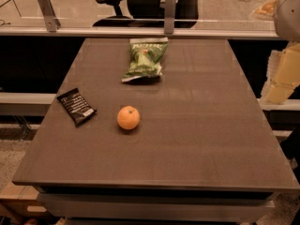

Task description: Pick green jalapeno chip bag

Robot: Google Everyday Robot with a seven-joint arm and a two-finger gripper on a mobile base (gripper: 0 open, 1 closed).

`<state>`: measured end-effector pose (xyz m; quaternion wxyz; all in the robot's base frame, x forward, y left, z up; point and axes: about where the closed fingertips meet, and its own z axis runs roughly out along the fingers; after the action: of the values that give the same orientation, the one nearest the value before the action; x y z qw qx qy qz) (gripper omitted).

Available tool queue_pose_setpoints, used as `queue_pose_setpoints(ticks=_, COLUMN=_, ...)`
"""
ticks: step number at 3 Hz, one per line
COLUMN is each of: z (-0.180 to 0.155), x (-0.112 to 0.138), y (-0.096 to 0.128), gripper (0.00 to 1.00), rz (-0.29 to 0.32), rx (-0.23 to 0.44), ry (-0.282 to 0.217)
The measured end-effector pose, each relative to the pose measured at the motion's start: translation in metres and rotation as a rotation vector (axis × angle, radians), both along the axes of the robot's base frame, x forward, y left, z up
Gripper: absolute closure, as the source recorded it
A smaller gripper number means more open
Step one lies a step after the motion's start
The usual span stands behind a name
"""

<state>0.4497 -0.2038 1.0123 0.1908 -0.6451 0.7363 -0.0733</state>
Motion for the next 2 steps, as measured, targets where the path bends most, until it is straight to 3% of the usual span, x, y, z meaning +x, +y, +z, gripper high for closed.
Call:
queue_pose_setpoints(ticks=1, z=-0.0017, x=0.0019, y=0.0096, gripper=0.00, rz=0.159, rx=-0.068, ry=-0.003)
queue_pose_setpoints(ticks=2, z=-0.0021, x=0.0051, y=0.0115, gripper=0.00, rz=0.317, rx=-0.062, ry=-0.033)
